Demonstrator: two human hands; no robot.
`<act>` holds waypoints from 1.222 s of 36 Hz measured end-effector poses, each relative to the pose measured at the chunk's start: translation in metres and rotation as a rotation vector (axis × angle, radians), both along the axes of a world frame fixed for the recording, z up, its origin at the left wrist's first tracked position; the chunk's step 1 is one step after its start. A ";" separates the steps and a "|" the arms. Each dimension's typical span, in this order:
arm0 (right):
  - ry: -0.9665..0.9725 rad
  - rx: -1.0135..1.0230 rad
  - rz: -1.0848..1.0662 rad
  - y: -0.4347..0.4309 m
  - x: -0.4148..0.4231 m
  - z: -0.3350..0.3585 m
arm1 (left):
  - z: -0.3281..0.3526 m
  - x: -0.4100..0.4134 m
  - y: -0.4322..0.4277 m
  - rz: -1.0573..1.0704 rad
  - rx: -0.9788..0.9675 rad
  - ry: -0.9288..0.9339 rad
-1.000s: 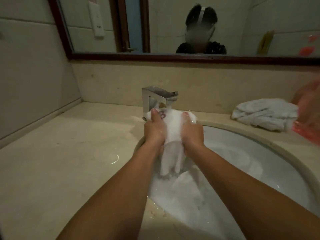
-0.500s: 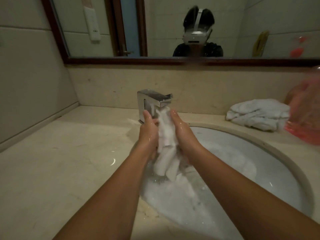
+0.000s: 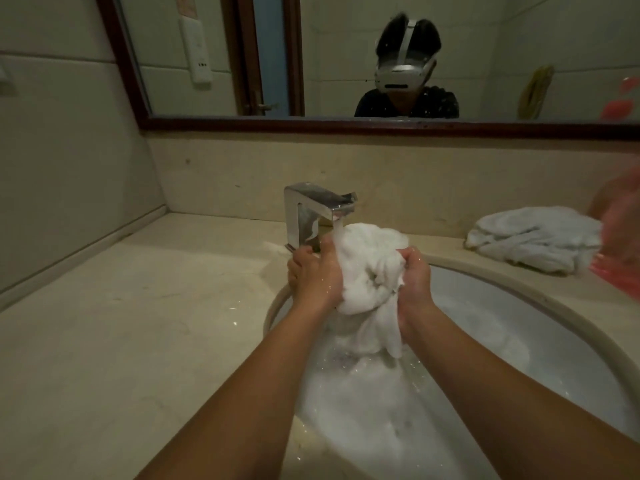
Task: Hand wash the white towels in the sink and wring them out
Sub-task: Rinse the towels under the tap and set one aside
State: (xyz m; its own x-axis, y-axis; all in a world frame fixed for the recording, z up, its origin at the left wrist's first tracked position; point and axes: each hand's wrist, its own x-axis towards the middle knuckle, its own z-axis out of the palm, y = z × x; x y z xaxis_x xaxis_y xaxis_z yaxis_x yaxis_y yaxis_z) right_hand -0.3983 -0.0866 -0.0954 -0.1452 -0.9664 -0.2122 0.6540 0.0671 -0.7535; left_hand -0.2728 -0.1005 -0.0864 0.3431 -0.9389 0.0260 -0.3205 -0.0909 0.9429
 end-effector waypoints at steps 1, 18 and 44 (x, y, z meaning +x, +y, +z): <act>-0.029 -0.010 0.010 -0.001 -0.003 -0.001 | 0.001 0.000 -0.002 -0.042 0.001 0.004; 0.198 -0.012 0.120 -0.004 -0.003 0.015 | -0.001 0.007 -0.013 -0.141 0.113 0.661; 0.244 0.009 0.030 -0.012 0.012 -0.005 | 0.005 0.005 -0.003 -0.112 -0.138 0.554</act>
State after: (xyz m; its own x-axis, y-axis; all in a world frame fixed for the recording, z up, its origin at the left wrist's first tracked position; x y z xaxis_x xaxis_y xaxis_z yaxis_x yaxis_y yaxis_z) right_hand -0.3862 -0.0988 -0.1005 -0.1646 -0.9693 -0.1829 0.4499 0.0913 -0.8884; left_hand -0.2675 -0.1040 -0.0811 0.2392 -0.9710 -0.0042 0.2238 0.0510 0.9733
